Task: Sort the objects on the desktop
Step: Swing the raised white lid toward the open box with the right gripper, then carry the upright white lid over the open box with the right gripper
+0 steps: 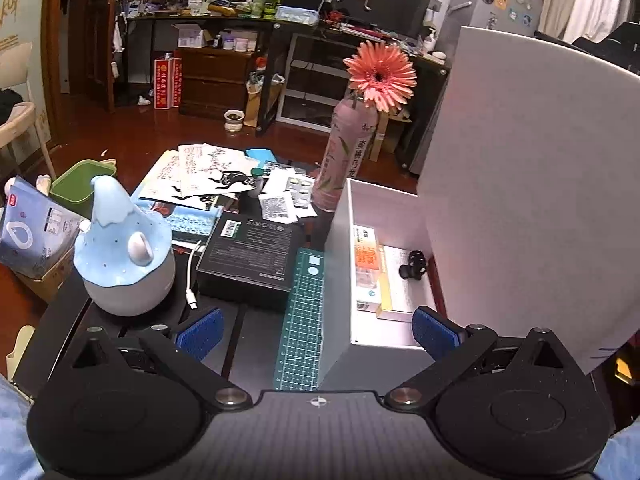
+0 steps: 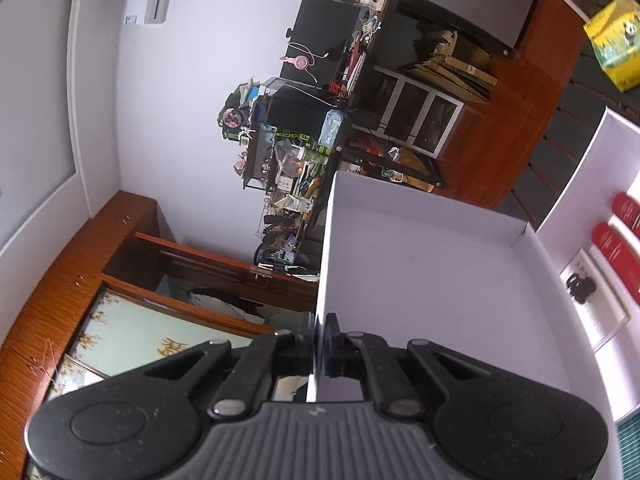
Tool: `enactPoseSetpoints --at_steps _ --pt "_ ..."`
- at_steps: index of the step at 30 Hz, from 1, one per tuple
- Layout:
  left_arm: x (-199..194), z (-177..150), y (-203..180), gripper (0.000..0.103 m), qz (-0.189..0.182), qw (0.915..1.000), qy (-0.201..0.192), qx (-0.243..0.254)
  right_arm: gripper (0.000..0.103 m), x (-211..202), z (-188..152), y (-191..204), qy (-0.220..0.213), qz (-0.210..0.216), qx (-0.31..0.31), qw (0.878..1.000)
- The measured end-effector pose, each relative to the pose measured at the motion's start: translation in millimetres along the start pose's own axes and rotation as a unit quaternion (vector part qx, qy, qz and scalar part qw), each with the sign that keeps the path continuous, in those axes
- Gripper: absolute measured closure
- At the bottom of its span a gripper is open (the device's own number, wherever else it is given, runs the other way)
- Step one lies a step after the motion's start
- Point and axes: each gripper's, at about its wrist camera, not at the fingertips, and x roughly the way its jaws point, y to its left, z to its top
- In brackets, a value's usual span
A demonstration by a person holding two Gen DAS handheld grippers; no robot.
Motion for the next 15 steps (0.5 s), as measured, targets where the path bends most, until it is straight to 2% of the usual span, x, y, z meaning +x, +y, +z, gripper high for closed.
enactPoseSetpoints --at_steps 7,11,15 --pt "-12.1 -2.4 -7.8 0.001 -0.052 0.9979 -0.006 0.038 0.095 -4.2 11.7 16.6 0.010 -0.034 -0.057 0.998" --pt "-26.1 -5.3 -13.7 0.001 -0.096 0.9914 -0.010 0.089 0.094 -4.7 12.9 23.7 0.020 -0.047 -0.073 0.996" --pt "-34.8 -10.1 -22.8 0.001 -0.129 0.9847 -0.022 0.115 0.094 -4.9 15.7 30.5 0.026 -0.058 -0.083 0.995"
